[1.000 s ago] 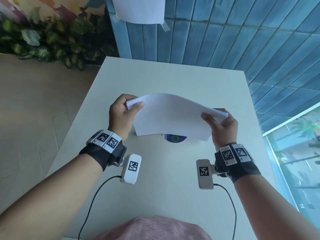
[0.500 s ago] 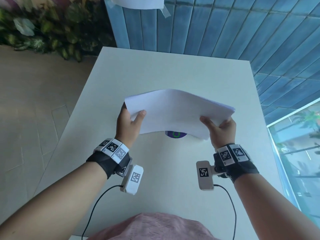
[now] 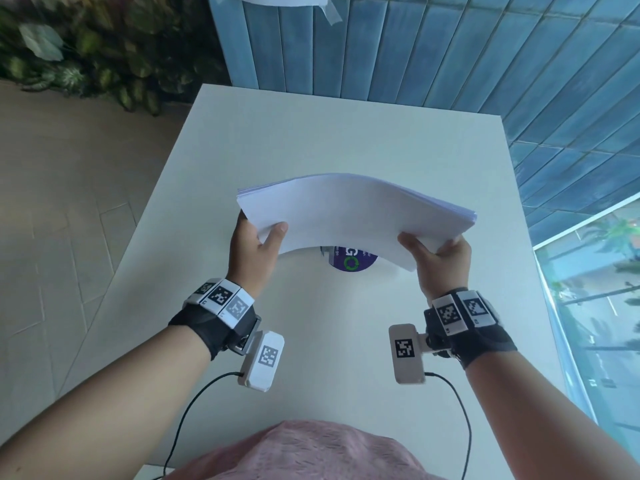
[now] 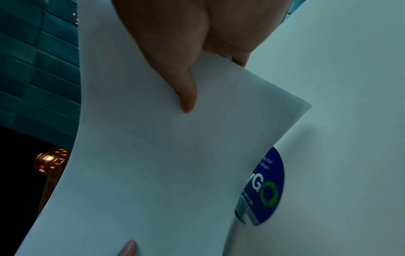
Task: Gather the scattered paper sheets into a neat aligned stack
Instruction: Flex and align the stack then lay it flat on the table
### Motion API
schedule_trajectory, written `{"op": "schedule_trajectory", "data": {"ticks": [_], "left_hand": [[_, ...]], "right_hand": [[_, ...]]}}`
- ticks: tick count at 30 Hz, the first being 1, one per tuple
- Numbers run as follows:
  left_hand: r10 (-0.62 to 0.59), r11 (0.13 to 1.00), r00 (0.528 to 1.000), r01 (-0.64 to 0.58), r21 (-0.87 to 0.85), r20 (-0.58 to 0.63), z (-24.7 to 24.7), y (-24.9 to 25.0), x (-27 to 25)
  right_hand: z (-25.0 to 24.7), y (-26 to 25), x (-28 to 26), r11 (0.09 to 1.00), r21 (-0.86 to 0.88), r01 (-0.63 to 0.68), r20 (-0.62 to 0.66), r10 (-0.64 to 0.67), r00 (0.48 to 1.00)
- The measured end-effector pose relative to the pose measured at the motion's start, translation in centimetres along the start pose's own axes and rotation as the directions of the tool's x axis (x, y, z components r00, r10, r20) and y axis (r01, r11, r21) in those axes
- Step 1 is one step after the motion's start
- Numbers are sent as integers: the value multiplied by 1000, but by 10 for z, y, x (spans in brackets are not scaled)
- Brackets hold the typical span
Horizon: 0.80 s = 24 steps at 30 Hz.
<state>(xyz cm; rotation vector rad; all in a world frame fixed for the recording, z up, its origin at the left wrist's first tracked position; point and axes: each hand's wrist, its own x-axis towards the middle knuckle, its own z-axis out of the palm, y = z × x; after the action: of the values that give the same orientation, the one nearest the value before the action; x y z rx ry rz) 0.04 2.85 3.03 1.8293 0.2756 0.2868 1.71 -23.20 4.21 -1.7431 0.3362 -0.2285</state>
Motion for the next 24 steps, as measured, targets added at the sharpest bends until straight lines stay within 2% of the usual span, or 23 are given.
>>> {"op": "schedule_trajectory", "data": {"ticks": [4,11,18,24], "left_hand": [[-68,998,997,68,0,29,4,-11,-4],[-82,996,996,84,-39,42,10,-13,1],[-131,991,991,131,21,26,15,-21,-1],[-122,989,992,121,83,6,14,-16,0]], "right_hand": [[2,9,-4,999,-24,-36,24,36,999],[4,12,-2,998,-54,-37,56,40,998],[8,17,2,998,-51,-37,36,39,999],[8,12,4,997,-71,-33,51,36,998]]}}
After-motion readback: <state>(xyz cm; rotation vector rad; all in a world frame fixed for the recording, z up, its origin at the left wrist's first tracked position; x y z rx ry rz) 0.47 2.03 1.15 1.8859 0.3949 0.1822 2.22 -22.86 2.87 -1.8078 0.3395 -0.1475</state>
